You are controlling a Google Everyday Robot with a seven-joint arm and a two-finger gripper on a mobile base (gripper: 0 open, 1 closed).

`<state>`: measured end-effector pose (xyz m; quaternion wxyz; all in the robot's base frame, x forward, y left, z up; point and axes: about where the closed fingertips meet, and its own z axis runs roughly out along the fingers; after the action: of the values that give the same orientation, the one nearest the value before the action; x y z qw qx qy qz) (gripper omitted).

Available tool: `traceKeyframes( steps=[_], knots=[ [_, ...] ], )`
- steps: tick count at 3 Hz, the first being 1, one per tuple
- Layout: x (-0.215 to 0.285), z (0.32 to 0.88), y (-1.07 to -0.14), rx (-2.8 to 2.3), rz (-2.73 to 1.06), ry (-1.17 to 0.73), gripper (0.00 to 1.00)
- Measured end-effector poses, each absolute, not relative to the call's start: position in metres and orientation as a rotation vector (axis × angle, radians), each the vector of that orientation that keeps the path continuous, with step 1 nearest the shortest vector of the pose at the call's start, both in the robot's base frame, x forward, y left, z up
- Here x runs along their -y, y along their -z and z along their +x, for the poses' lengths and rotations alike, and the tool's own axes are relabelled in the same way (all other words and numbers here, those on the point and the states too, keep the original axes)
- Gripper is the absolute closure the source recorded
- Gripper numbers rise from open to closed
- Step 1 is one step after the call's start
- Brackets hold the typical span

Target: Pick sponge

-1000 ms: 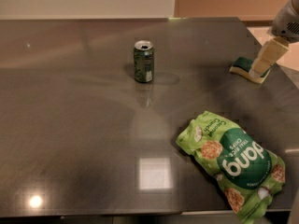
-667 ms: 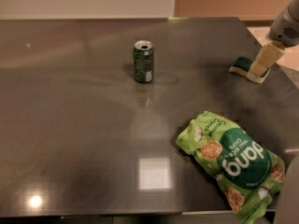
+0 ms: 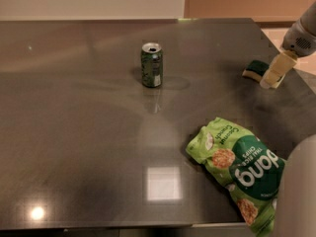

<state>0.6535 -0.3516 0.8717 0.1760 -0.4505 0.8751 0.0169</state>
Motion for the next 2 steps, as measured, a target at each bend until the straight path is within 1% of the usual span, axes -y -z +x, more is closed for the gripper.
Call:
traceKeyframes(
  steps=[2],
  knots=[
    [0.3657, 0.6666, -0.8491, -2.499, -1.26, -0.069, 0.0]
  ],
)
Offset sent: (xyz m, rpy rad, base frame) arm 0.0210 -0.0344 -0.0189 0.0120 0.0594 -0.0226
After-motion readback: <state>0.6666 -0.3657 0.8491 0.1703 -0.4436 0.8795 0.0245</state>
